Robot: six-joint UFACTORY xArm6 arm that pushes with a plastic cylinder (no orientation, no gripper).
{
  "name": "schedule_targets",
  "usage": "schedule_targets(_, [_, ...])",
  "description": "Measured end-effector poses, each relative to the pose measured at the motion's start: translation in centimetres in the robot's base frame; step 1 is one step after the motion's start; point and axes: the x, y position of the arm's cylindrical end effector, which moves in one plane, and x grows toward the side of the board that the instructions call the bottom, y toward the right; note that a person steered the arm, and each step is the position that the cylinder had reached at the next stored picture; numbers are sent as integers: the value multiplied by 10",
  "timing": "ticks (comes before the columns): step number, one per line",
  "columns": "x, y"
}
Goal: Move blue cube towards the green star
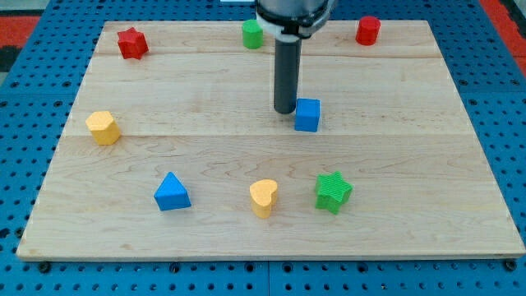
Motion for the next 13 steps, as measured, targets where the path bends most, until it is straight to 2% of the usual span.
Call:
schedule_targets(1, [-1, 26])
schedule_targets(2, [-50, 22])
schedule_targets(3, [-20, 54])
schedule_targets(4, [11, 56])
schedule_targets(5, [15, 40])
schedule_targets(6, [20, 60])
schedule_targets(7, [1, 77])
schedule_targets(8, [4, 119])
schedule_targets(9, [17, 80])
schedule_targets(11, [39, 57])
schedule_targets(13, [34, 34])
